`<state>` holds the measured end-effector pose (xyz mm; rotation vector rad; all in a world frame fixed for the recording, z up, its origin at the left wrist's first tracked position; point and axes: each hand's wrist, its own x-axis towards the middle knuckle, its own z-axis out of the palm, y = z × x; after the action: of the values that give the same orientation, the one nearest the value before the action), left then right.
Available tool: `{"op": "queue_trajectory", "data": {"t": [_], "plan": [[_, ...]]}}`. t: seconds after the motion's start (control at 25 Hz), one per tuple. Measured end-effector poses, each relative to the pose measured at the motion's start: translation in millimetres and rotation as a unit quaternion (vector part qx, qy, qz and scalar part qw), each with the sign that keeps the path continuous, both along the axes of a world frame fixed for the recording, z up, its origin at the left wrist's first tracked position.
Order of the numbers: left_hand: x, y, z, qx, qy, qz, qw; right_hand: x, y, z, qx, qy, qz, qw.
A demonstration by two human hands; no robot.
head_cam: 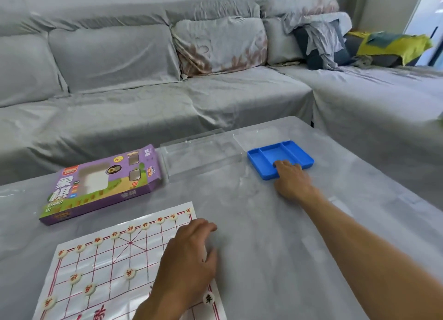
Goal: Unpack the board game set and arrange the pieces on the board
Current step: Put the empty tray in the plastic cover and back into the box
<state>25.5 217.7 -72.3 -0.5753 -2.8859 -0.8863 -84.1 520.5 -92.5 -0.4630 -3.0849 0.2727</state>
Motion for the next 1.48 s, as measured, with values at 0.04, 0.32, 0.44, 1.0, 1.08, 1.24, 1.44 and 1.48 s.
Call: {"op": "queue_trajectory", "data": {"t": [0.04, 0.32, 0.44, 1.0, 1.08, 1.24, 1.44, 1.48], "plan": [[3, 6, 0, -0.002, 0.002, -0.008, 1.000, 6, -2, -1, 0.031, 0.026, 0.001, 0.999], [46, 21, 0, -0.027, -0.028, -0.024, 0.999, 118, -43, -8, 0.118, 0.063, 0.107, 0.985], [50, 25, 5, -0.044, -0.024, -0.040, 0.998, 142, -49, -14, 0.106, 0.095, 0.130, 0.981], [-180, 87, -7, -0.253, -0.065, 0.064, 0.963, 150, -24, -41, -0.074, 0.217, 0.136, 0.964], [-195, 96, -6, -0.211, -0.081, 0.045, 0.973, 158, -20, -40, -0.057, 0.220, 0.135, 0.964], [-178, 106, -5, -0.139, -0.055, 0.008, 0.989, 187, -13, -31, -0.053, 0.190, 0.102, 0.975], [-116, 109, -4, -0.121, -0.032, -0.077, 0.989, 223, -17, -20, -0.059, 0.141, 0.114, 0.982], [-106, 107, -4, -0.124, -0.039, -0.084, 0.988, 228, -18, -19, -0.054, 0.133, 0.126, 0.982]]}}
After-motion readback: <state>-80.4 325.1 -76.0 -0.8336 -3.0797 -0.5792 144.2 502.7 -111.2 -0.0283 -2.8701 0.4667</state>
